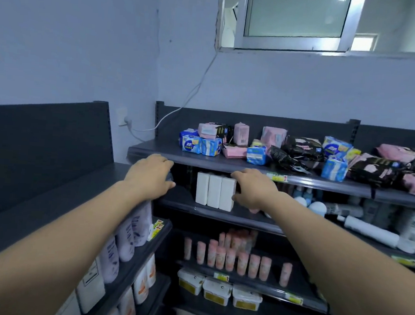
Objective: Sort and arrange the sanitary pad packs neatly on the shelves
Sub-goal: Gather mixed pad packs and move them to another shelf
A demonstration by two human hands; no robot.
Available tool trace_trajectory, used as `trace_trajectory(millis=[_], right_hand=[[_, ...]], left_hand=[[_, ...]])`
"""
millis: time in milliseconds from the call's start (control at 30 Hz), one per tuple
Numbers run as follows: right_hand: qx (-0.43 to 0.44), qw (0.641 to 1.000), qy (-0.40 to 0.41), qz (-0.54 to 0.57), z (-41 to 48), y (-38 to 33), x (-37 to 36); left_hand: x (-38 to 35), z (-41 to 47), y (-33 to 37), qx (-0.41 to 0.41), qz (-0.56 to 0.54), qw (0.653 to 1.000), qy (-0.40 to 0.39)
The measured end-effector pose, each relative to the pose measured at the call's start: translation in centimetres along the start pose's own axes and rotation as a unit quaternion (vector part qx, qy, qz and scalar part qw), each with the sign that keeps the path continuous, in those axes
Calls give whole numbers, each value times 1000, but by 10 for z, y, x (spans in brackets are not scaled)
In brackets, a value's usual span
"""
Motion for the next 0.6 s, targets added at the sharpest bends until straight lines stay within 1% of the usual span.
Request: trace_trajectory(millis=[333,600], right_hand=[[-16,1000,-6,5,73,18,-24],[-4,1000,-1,8,156,49,-48]], left_hand=[[-45,81,-19,-11,-25,1000,-3],[-82,161,-17,-6,-25,1000,-4]])
Point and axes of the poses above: each hand's wrist, its own z-axis towards the middle knuckle, its own x-axis out of the back of the hand, y = z × x, the point moved 10 cm from there along z, towards the middle knuckle, and after that the axes turned 7 degrees about -x, right-handed, at the moved point
